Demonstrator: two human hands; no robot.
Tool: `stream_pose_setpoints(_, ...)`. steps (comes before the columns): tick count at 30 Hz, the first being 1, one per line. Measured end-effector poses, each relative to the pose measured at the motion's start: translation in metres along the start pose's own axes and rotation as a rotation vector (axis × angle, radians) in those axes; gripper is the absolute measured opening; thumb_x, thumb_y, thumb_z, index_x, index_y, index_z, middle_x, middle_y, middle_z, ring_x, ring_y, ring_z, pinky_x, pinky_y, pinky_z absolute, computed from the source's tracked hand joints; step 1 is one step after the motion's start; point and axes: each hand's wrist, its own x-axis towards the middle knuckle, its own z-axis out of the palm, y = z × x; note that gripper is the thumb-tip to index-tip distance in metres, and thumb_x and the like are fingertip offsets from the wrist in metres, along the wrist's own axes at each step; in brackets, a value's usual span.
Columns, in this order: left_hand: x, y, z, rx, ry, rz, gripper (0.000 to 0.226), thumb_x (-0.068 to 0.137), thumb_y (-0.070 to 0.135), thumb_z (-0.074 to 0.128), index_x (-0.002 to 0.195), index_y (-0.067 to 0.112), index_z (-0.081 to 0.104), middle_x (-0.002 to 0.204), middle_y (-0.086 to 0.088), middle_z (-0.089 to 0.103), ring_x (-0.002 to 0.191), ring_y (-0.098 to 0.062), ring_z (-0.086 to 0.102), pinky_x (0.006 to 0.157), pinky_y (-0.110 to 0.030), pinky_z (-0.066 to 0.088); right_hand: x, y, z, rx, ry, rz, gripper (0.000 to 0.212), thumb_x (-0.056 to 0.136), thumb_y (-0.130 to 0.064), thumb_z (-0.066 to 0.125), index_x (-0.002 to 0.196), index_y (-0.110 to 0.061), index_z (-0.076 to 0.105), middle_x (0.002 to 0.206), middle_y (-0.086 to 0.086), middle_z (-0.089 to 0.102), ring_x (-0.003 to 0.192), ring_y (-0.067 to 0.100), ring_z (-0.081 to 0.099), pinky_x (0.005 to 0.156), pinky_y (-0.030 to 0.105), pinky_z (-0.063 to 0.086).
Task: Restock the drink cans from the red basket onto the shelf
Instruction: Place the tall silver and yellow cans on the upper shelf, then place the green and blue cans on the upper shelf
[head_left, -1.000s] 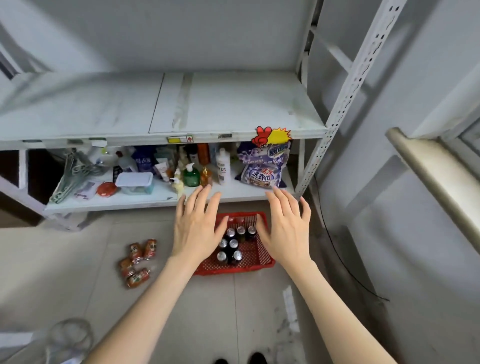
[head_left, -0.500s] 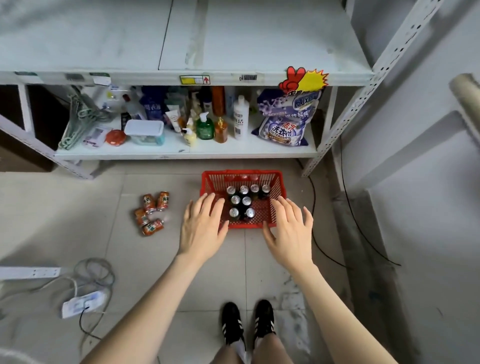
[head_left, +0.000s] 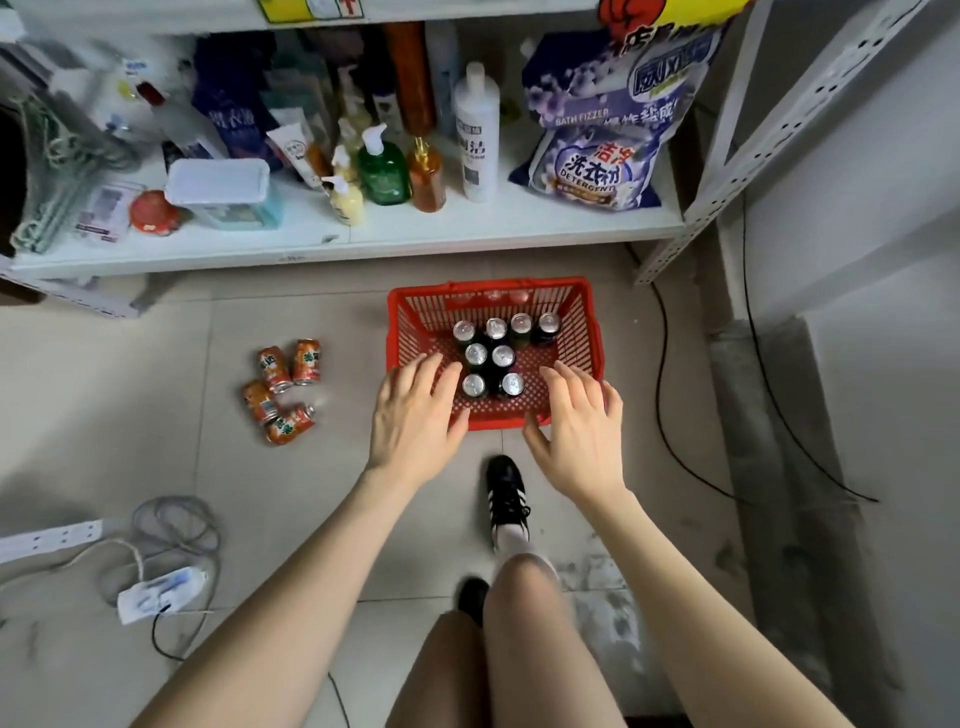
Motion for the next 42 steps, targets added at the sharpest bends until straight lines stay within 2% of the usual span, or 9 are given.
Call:
stream_pose_setpoints(4,0.039,-0.011,0.058,-0.029,-0.045,-0.036,0.054,0.084,0.038,0.064,0.131,0.012,0.055,0.131,-0.011,0.058,0.12,-0.032,0.052,0.099,-0.046,0.045,0.043,0.021,0.053,0.051,-0.042,-0.008,0.058,0.078,-0.034,0.066,0.129,-0.009,0.054,0.135,0.009,0.056,0.124,0.029,0.051,0.103,0.048,0.034)
stream_pose_setpoints(8,0.072,-0.025,0.124,-0.045,-0.086,-0.069,0.057,0.082,0.039,0.067,0.132,0.014,0.054,0.128,-0.009,0.059,0.114,-0.03,0.055,0.091,-0.044,0.048,0.079,0.043,0.115,0.09,-0.044,0.026,0.057,0.08,-0.035,0.064,0.129,-0.008,0.053,0.135,0.008,0.055,0.12,0.029,0.05,0.101,0.048,0.035)
stream_pose_setpoints(18,0.139,-0.081,0.314,-0.062,-0.194,-0.084,0.065,0.088,0.048,0.058,0.144,0.019,0.041,0.139,-0.006,0.05,0.123,-0.028,0.048,0.097,-0.045,0.046,0.135,0.096,0.306,0.148,-0.134,0.081,0.045,0.085,-0.034,0.065,0.117,-0.006,0.052,0.109,0.01,0.059,0.1,0.034,0.054,0.087,0.049,0.042)
stream_pose_setpoints(24,0.174,-0.088,0.397,-0.103,-0.251,-0.1,0.07,0.091,0.049,0.055,0.15,0.021,0.028,0.146,-0.005,0.042,0.128,-0.028,0.042,0.093,-0.044,0.051,0.17,0.12,0.377,0.199,-0.19,0.066,0.057,0.084,-0.033,0.067,0.132,-0.012,0.046,0.123,0.008,0.055,0.112,0.03,0.05,0.092,0.048,0.041)
stream_pose_setpoints(28,0.196,-0.087,0.433,-0.125,-0.3,-0.105,0.07,0.092,0.048,0.056,0.151,0.024,0.026,0.147,-0.004,0.032,0.126,-0.029,0.044,0.084,-0.043,0.056,0.197,0.129,0.411,0.188,-0.257,0.059,0.068,0.081,-0.034,0.07,0.139,-0.015,0.04,0.133,0.007,0.05,0.122,0.028,0.045,0.098,0.048,0.042)
stream_pose_setpoints(32,0.21,-0.089,0.451,-0.135,-0.282,-0.114,0.068,0.088,0.046,0.063,0.145,0.022,0.037,0.139,-0.007,0.029,0.105,-0.028,0.058,0.076,-0.04,0.057,0.211,0.133,0.439,0.183,-0.346,0.054,0.071,0.08,-0.033,0.071,0.141,-0.015,0.037,0.134,0.007,0.046,0.124,0.028,0.043,0.096,0.048,0.046)
stream_pose_setpoints(37,0.217,-0.088,0.459,-0.154,-0.317,-0.13,0.074,0.08,0.042,0.074,0.143,0.022,0.039,0.137,-0.008,0.025,0.089,-0.027,0.064,0.076,-0.039,0.058,0.214,0.136,0.451,0.205,-0.392,0.068,0.074,0.078,-0.024,0.075,0.141,-0.017,0.036,0.132,0.009,0.045,0.125,0.03,0.041,0.091,0.043,0.048)
stream_pose_setpoints(42,0.222,-0.081,0.46,-0.178,-0.326,-0.184,0.074,0.075,0.032,0.082,0.137,0.02,0.043,0.135,-0.009,0.024,0.085,-0.03,0.064,0.077,-0.039,0.058,0.22,0.137,0.451,0.218,-0.409,0.077,0.076,0.074,-0.02,0.078,0.139,-0.019,0.039,0.129,0.009,0.047,0.124,0.03,0.043,0.094,0.041,0.047)
